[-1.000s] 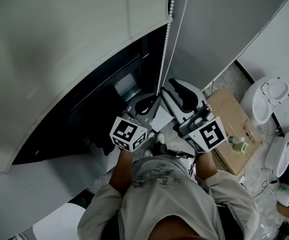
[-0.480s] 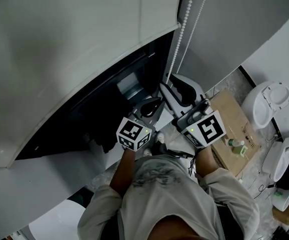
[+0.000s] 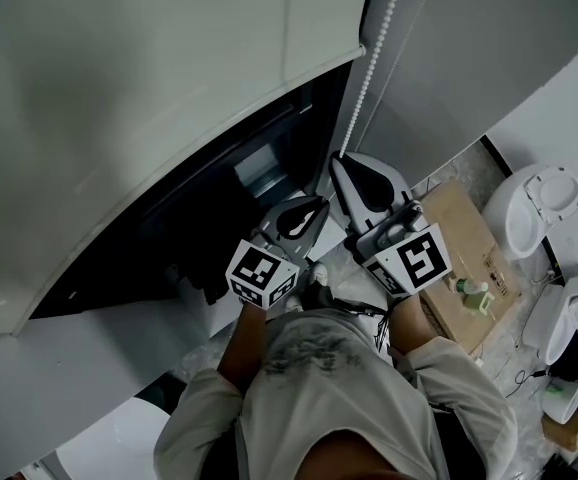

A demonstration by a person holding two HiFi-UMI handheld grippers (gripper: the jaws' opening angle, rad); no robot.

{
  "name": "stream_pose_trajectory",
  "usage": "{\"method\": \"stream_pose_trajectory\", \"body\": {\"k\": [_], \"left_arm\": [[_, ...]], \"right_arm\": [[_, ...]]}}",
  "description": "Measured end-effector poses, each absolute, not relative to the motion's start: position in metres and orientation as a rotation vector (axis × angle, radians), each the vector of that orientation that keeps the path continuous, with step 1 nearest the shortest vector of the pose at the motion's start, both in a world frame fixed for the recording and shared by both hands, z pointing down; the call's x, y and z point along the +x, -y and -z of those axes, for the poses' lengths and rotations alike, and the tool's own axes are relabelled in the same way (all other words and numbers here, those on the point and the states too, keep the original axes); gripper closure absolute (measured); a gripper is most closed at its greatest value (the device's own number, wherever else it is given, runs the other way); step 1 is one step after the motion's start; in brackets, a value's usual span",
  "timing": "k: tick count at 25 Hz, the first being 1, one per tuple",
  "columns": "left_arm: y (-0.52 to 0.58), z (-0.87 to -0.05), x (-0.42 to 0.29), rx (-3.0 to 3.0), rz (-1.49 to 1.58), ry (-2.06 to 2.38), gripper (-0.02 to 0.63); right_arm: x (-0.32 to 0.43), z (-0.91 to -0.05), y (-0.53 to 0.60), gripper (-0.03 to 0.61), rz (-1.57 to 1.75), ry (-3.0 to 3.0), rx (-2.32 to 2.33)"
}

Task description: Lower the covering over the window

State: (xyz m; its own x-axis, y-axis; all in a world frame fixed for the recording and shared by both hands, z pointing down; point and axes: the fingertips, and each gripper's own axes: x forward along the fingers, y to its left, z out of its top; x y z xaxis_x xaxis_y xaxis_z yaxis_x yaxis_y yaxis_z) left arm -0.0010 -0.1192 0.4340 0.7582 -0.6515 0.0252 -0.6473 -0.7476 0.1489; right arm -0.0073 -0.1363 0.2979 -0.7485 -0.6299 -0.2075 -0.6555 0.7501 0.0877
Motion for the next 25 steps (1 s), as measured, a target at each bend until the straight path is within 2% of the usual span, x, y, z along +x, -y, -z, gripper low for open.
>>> {"method": "stream_pose_trajectory", "body": {"k": [15,25], "left_arm": [[0.113,-0.346,-0.03,2.879,0.277,1.129,0.58],[0.124,-0.321,-0.017,2.936,0.301,1.126,0.537]], "right_arm": [[-0.018,-0.358,0.129,0.561,-0.073,-2.907,-1.037],[-0.024,-0.404,0.114,0.561,0.047,-2.987,-1.039]]}}
